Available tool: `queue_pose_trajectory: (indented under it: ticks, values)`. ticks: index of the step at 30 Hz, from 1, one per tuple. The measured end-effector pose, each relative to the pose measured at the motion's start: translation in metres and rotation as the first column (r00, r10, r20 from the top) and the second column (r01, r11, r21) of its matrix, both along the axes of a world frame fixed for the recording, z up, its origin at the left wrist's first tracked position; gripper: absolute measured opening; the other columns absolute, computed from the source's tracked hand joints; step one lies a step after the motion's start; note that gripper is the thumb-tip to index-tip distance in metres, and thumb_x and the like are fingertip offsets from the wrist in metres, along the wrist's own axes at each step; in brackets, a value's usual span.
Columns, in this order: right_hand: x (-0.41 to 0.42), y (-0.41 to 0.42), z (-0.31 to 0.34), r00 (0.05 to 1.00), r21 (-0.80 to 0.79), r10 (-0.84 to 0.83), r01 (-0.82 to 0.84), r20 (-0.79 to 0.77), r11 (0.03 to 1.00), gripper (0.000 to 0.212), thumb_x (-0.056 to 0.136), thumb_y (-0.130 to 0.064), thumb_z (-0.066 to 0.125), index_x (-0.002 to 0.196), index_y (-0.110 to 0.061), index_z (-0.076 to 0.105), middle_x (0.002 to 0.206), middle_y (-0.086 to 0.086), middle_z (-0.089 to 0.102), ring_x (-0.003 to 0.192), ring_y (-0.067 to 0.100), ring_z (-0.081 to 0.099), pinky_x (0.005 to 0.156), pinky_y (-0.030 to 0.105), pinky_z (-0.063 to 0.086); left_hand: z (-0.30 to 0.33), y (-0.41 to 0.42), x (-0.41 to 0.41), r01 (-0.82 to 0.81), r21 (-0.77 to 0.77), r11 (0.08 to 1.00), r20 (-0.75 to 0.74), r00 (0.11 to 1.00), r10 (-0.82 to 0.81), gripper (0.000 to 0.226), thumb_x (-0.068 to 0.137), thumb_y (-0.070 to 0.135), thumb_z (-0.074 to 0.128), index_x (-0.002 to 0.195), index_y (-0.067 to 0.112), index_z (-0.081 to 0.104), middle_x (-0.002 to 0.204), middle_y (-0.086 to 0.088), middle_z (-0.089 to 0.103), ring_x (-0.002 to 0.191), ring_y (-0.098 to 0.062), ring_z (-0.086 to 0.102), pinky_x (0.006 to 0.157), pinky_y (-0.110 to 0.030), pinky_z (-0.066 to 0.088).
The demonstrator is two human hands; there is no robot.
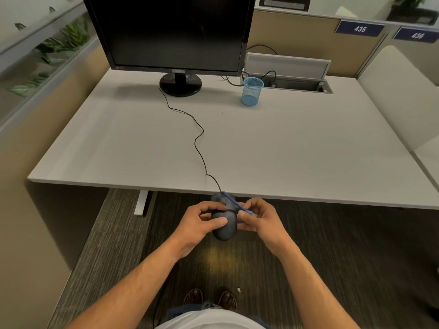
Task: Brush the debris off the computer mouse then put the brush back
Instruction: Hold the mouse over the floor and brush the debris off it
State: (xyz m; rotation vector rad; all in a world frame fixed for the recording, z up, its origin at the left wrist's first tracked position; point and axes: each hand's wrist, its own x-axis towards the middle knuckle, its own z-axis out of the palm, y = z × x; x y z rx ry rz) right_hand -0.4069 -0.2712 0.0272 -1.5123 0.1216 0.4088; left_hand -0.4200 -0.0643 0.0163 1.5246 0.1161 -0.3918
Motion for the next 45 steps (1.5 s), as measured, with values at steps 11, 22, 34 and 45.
queue_pose_trajectory:
  ticks: [11,22,34,45]
  values:
    - [0.011,-0.002,-0.003,0.963,0.134,-0.251,0.263,-0.098,0.956,0.013,0.103,-0.014,0.057,0.113,-0.009,0.051,0.109,0.011,0.077,0.100,0.030,0.075,0.079,0.038,0.064,-0.002,0.006,-0.002,0.051,-0.034,0.998,-0.009,0.999,-0.051,0.043,0.081,0.014,0.080,0.115,0.038,0.071,0.132,0.007,0.061,0.118,-0.021,0.061,0.097,-0.048,0.055]
    - [0.016,0.006,0.003,0.962,0.180,-0.251,0.266,-0.102,0.947,0.019,0.102,-0.019,0.058,0.118,-0.010,0.052,0.109,0.012,0.077,0.100,0.030,0.075,0.078,0.037,0.063,0.000,0.006,-0.001,0.040,-0.188,0.981,-0.026,0.999,-0.046,0.078,0.079,-0.001,0.079,0.140,0.037,0.048,0.135,-0.006,0.057,0.113,-0.025,0.068,0.091,-0.039,0.057]
    - [0.019,0.008,0.004,0.949,0.132,-0.314,0.316,-0.040,0.939,0.005,0.096,-0.012,0.067,0.094,-0.015,0.066,0.078,-0.008,0.063,0.069,0.010,0.053,0.064,0.028,0.045,-0.004,0.008,0.000,0.027,-0.199,0.980,-0.050,0.998,-0.038,0.077,0.076,-0.001,0.080,0.139,0.032,0.050,0.135,-0.004,0.058,0.113,-0.022,0.067,0.090,-0.036,0.056]
    - [0.019,0.006,-0.001,0.953,0.128,-0.301,0.301,-0.022,0.945,0.013,0.096,-0.014,0.068,0.107,-0.012,0.062,0.080,0.000,0.070,0.072,0.015,0.067,0.068,0.027,0.057,-0.006,0.007,0.000,0.038,-0.220,0.975,-0.094,0.994,-0.060,0.077,0.076,0.004,0.081,0.139,0.034,0.050,0.135,-0.001,0.058,0.110,-0.022,0.069,0.080,-0.037,0.059]
